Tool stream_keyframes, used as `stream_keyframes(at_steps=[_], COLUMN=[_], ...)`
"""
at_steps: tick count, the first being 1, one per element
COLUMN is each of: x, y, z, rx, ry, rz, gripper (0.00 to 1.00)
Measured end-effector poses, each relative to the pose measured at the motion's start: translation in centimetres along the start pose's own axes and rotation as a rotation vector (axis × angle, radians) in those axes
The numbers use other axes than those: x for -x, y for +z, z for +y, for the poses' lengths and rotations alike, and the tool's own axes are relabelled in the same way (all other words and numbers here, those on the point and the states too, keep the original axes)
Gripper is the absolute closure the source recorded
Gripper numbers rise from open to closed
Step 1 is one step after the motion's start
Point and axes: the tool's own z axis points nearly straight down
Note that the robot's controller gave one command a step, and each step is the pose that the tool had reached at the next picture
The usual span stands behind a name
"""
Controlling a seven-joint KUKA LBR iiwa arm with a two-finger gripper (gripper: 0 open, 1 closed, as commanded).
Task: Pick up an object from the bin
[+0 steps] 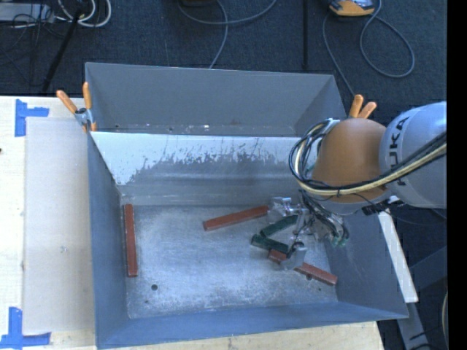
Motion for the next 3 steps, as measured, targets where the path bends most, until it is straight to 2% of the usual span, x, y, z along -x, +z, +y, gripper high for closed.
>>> stream_keyframes(at_steps=[1,2,3], x=[3.2,3.4,0.6], y=[1.9,1.5,-12.3], z=[-0.8,-0.9,2.9], rx=[0.002,0.001,0.002], ry=[0.13,0.133,0.156], rz=[0.0,-0.008,-0.005], gripper=[0.0,1.0,1.0])
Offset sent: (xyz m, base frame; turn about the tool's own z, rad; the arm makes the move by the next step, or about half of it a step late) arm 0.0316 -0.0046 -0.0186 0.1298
